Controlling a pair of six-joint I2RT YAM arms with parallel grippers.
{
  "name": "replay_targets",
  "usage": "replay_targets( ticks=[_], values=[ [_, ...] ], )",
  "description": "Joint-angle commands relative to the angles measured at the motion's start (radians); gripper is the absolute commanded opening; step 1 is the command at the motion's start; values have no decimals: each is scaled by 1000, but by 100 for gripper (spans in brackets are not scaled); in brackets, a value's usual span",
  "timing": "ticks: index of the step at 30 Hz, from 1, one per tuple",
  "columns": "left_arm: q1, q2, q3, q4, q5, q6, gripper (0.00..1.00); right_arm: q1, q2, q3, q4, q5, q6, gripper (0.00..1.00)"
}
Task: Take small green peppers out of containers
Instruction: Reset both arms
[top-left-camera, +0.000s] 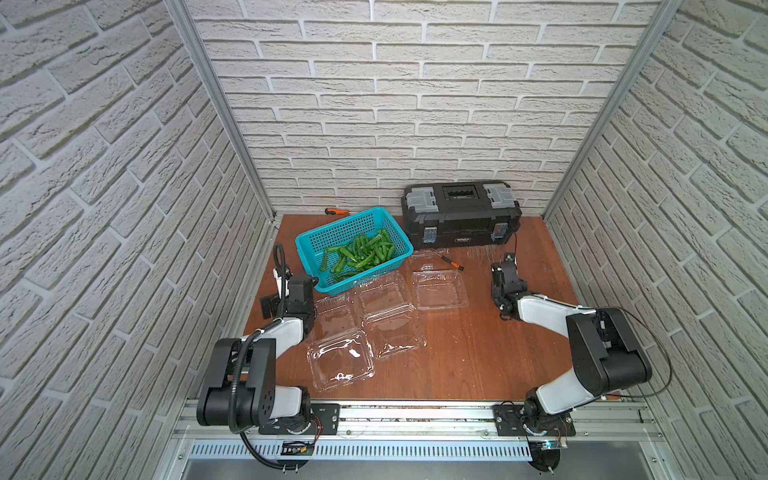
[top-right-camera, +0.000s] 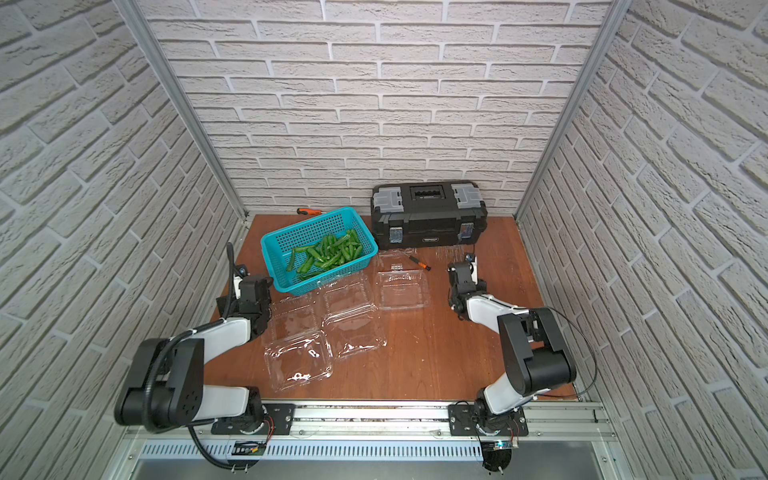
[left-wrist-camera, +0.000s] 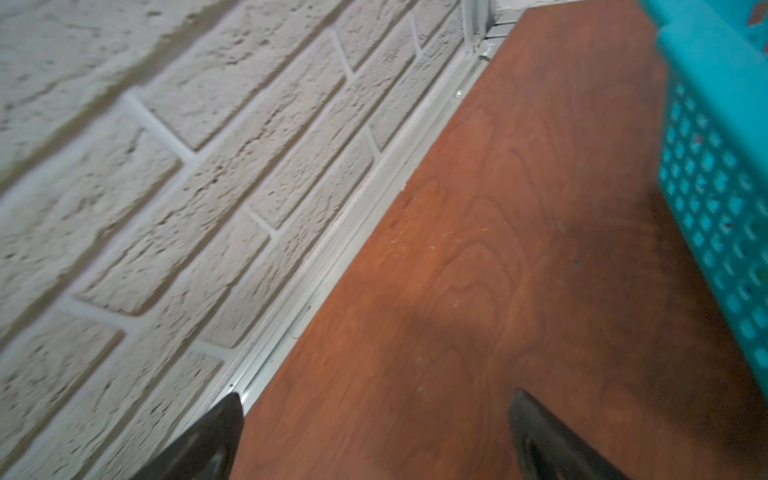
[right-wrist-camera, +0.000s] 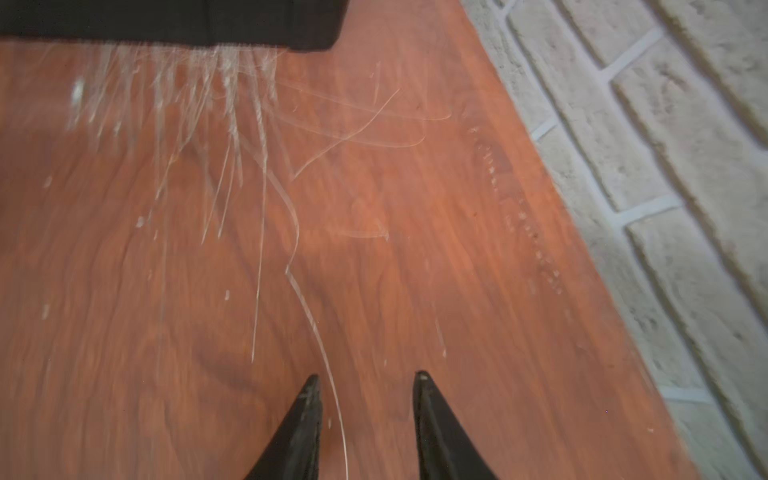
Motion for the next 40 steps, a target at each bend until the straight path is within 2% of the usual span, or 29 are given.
replay_targets(
  ticks=[1,2,3,5,6,8,12,15,17,19,21,40],
  values=[
    [15,30,18,200,173,77,98,-18,-97,-78,339,-119,-95,38],
    [17,44,31,198,202,81,98,-22,-114,-96,349,-149,-98,39],
    [17,52,39,200,241,86,98,-33,-122,-112,368,-187,-101,52],
    [26,85,-12,356,340,79,98,-60,-125,-112,359,-237,-90,92],
    [30,136,-51,480,376,88,98,-74,-120,-102,344,-262,-83,100],
    [52,189,-109,625,403,75,98,-105,-108,-82,318,-316,-68,100],
    [58,172,-80,532,444,73,98,-122,-76,-39,274,-350,-71,100],
    [64,173,-79,536,454,68,98,-92,-3,-101,482,-340,-128,100],
    [64,173,-78,537,454,69,98,-81,-25,-130,495,-316,-123,100],
    [64,172,-79,533,454,69,98,-79,18,-158,595,-336,-145,100],
    [64,173,-79,540,453,70,98,-80,2,-144,539,-336,-135,100],
    [66,172,-78,533,458,70,98,-94,15,-141,549,-351,-125,100]
  ],
)
